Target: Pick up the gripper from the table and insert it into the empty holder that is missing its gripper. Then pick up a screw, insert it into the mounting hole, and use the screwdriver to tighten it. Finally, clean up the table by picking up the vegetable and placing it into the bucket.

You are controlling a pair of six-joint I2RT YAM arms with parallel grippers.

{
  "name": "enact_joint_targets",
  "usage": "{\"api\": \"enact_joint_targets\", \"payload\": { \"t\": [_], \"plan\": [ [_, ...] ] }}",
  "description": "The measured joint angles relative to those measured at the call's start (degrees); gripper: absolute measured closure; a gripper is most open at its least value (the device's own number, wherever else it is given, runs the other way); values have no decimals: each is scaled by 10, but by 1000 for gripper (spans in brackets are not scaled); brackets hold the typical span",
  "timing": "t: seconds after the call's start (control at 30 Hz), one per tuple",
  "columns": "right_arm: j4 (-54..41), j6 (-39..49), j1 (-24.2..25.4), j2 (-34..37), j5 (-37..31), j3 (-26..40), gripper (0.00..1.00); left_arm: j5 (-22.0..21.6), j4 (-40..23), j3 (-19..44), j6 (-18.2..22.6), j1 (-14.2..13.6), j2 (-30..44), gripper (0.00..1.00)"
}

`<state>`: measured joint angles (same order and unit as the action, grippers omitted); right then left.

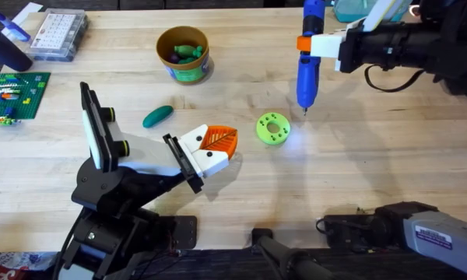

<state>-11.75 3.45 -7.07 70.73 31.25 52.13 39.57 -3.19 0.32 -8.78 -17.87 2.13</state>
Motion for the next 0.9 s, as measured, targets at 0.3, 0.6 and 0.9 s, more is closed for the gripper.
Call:
{"api": "enact_joint_targets", "payload": {
  "t": [0.3,0.6,0.9],
  "plan": [
    [-14,2,0,3,-4,-6,957,0,0,0,0,0,0,987],
    [-46,261,0,3,-15,-6,955,0,0,0,0,0,0,987],
    [-84,479,0,83,-148,-6,957,0,0,0,0,0,0,987]
  ]
}}
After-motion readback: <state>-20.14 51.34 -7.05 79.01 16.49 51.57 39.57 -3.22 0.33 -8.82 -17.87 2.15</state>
